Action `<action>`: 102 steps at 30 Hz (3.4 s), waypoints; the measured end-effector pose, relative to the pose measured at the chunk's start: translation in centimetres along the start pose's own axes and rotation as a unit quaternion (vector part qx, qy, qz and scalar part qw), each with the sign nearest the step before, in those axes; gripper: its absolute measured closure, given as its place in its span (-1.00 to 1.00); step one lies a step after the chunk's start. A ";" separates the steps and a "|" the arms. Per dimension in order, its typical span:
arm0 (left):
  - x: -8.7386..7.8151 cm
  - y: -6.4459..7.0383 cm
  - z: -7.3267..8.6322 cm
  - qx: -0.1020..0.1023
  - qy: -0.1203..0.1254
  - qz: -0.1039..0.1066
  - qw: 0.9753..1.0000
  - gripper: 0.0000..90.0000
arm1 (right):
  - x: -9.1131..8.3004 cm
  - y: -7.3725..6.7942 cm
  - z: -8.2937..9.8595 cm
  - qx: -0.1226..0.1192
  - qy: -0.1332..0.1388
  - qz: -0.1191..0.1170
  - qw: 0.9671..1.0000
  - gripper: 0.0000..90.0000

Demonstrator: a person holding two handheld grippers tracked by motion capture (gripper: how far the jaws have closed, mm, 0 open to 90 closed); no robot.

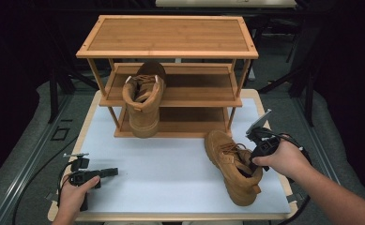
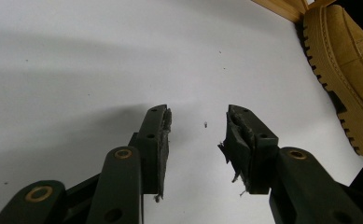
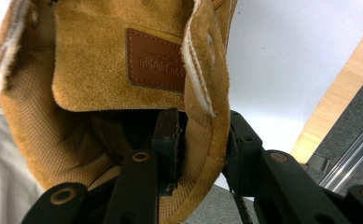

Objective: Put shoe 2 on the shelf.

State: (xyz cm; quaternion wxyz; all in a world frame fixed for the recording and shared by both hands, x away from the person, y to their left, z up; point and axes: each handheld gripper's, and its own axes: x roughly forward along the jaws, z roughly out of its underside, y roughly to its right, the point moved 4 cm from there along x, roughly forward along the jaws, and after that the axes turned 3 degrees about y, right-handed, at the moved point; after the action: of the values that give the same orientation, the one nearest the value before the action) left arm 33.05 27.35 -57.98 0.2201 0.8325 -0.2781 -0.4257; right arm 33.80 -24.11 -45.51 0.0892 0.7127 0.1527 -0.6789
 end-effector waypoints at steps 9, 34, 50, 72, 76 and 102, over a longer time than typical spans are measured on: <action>0.2 0.0 0.1 0.001 -0.002 0.001 1.000 0.31 | 1.0 0.1 0.0 0.016 -0.013 -0.006 1.000 0.58; 0.0 -0.2 0.0 -0.009 0.006 -0.001 1.000 0.31 | 1.2 -0.4 0.9 0.102 0.033 -0.174 0.979 0.72; -0.1 -0.2 -0.1 -0.009 0.011 -0.002 1.000 0.32 | -1.2 0.1 1.3 0.179 0.054 -0.298 0.936 0.73; -0.9 0.3 0.4 -0.007 0.014 0.001 1.000 0.32 | -10.5 -4.2 1.7 0.133 0.114 -0.335 0.926 0.73; -1.0 0.3 0.7 -0.006 0.013 -0.001 1.000 0.32 | -12.7 -4.9 1.8 0.125 0.125 -0.340 0.924 0.74; -1.3 0.0 0.1 -0.007 0.020 0.000 1.000 0.32 | -15.5 -5.4 -6.1 0.123 0.238 -0.359 0.894 0.75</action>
State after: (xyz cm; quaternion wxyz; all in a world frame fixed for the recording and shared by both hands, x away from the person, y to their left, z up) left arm 32.34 28.15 -57.30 0.2312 0.8394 -0.2703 -0.4110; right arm 37.21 -18.56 -29.24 -0.2875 0.7553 0.3300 -0.4879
